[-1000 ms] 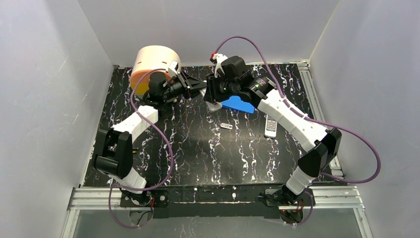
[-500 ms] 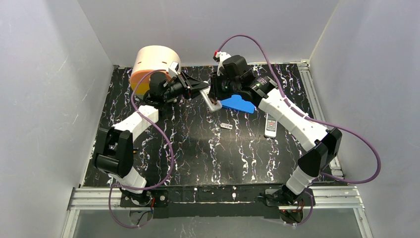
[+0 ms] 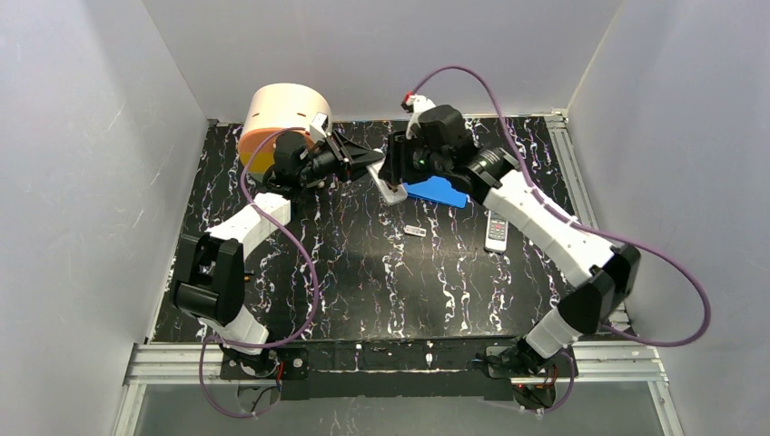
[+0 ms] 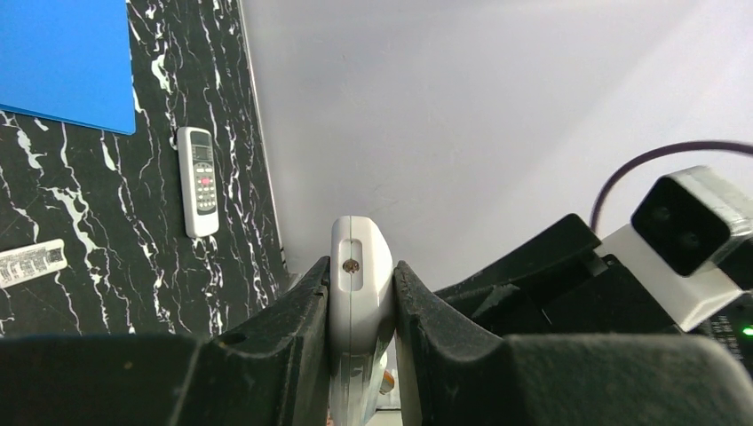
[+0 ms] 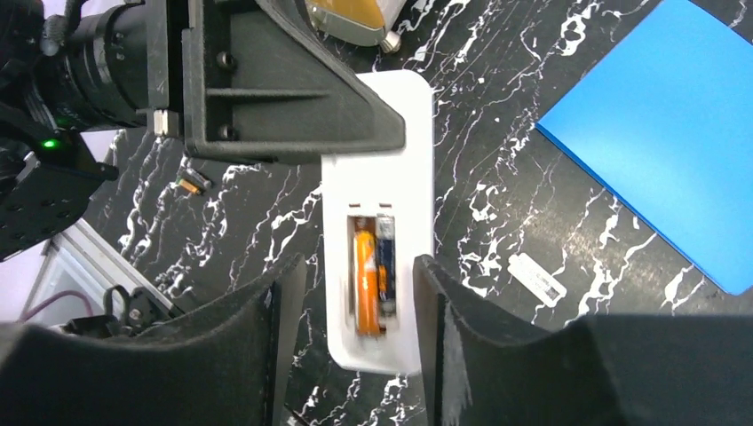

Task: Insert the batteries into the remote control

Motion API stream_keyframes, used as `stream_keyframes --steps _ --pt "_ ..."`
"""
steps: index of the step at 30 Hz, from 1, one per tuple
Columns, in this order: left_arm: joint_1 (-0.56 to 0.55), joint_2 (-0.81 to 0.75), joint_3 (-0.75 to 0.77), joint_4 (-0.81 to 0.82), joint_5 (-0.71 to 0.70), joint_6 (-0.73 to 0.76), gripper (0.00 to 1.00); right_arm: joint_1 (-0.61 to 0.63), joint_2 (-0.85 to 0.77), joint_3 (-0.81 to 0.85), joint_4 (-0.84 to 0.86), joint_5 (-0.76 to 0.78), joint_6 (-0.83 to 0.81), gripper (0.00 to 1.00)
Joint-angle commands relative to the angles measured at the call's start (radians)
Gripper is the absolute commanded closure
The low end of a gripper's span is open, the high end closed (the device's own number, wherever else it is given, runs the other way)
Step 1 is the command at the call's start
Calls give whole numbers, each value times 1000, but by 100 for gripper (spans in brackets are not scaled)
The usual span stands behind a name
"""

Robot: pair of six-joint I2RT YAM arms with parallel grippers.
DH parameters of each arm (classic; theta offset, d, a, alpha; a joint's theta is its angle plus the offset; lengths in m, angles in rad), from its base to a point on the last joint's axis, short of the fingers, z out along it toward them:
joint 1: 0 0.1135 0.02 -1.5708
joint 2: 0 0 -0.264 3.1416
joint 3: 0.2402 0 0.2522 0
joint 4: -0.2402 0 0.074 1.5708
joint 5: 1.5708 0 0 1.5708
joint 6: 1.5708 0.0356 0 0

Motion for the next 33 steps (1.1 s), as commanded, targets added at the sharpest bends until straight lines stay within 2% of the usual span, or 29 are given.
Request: stream_keyframes --steps 1,5,10,13,16,18,20,23,27,33 --pt "-2 -23 49 35 21 -32 100 -35 -186 -152 280 22 140 39" --pt "-2 -34 77 35 10 -73 100 -70 -314 -335 505 57 294 23" --pt "-2 -49 127 54 -23 -156 100 -102 -448 -558 708 173 493 5" --pt "-1 -47 153 97 -57 -236 100 -133 -484 -671 859 118 623 1" --pt "-2 -35 155 169 -84 -335 100 -157 -462 -729 1067 -16 735 1" --pt "-2 -9 143 252 -89 -415 100 -172 -428 -780 1290 -117 811 4" --pt "-1 11 131 310 -97 -470 100 -177 -383 -784 1434 -168 882 4" --pt "-2 18 121 338 -104 -498 100 -178 -315 -725 1457 -247 912 7" --pt "-2 19 121 353 -107 -504 100 -179 -279 -714 1486 -265 954 11" --pt "-2 25 106 375 -114 -520 100 -177 -249 -704 1488 -273 985 29"
